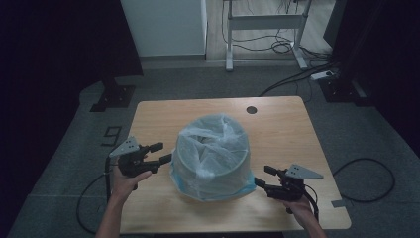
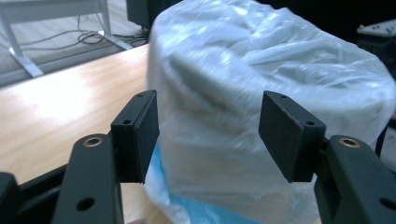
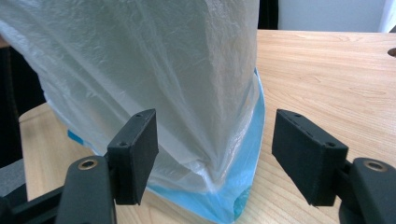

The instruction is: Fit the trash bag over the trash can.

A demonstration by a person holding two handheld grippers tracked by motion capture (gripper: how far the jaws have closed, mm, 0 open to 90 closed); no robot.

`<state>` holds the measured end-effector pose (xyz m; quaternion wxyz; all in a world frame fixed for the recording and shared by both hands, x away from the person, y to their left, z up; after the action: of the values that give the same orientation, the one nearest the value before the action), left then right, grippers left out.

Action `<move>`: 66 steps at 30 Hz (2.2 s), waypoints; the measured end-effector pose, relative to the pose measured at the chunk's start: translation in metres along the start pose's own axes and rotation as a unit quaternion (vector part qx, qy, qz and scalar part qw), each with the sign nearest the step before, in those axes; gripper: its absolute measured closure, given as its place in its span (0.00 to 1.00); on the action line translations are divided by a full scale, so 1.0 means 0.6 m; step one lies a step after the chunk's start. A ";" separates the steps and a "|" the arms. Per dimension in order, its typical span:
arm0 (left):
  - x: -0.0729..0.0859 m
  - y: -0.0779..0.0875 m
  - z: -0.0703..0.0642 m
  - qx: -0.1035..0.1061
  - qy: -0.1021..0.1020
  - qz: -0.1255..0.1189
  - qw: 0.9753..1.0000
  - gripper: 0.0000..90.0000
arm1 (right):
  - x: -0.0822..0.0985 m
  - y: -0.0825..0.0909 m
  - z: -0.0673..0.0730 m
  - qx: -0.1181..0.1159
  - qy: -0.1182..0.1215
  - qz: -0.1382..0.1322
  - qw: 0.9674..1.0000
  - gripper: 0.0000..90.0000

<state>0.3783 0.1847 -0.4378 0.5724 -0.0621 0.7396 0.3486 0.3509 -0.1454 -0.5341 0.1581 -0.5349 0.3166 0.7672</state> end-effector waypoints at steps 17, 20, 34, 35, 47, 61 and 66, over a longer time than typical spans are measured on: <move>-0.087 -0.054 -0.028 0.049 -0.063 0.047 0.996 0.40 | 0.017 0.019 0.007 -0.011 -0.010 -0.001 1.000 0.38; -0.104 -0.068 -0.026 0.073 -0.068 0.045 0.994 0.40 | 0.028 0.021 0.011 -0.009 -0.012 0.007 1.000 0.38; -0.122 -0.130 -0.018 0.119 -0.097 0.111 0.982 0.50 | 0.036 0.046 -0.007 0.010 -0.037 -0.005 0.999 0.38; -0.120 -0.136 -0.019 0.122 -0.099 0.122 0.980 0.51 | 0.035 0.047 -0.007 0.011 -0.038 -0.007 0.999 0.38; -0.099 -0.195 -0.004 0.109 -0.106 0.224 0.963 0.65 | 0.035 0.045 -0.007 0.006 -0.043 -0.007 0.999 0.38; -0.065 -0.221 -0.017 0.074 -0.152 0.343 0.924 0.65 | 0.039 0.043 -0.005 0.003 -0.041 -0.001 0.999 0.39; -0.085 -0.210 -0.022 0.076 -0.150 0.310 0.936 0.58 | 0.039 0.046 -0.008 0.005 -0.042 -0.003 0.999 0.38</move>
<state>0.4469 0.0670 -0.4474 0.5431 0.2666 0.6521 0.4568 0.3296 -0.1712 -0.5479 0.1763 -0.5019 0.3121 0.7871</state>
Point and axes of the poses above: each handheld gripper's, and its own axes: y roughly backward along the jaws, x roughly out of its underside, z roughly to its left, the point moved 10 cm from there along -y, roughly forward along the jaws, and after that the axes turned 3 degrees about z, right-handed, at the moved point
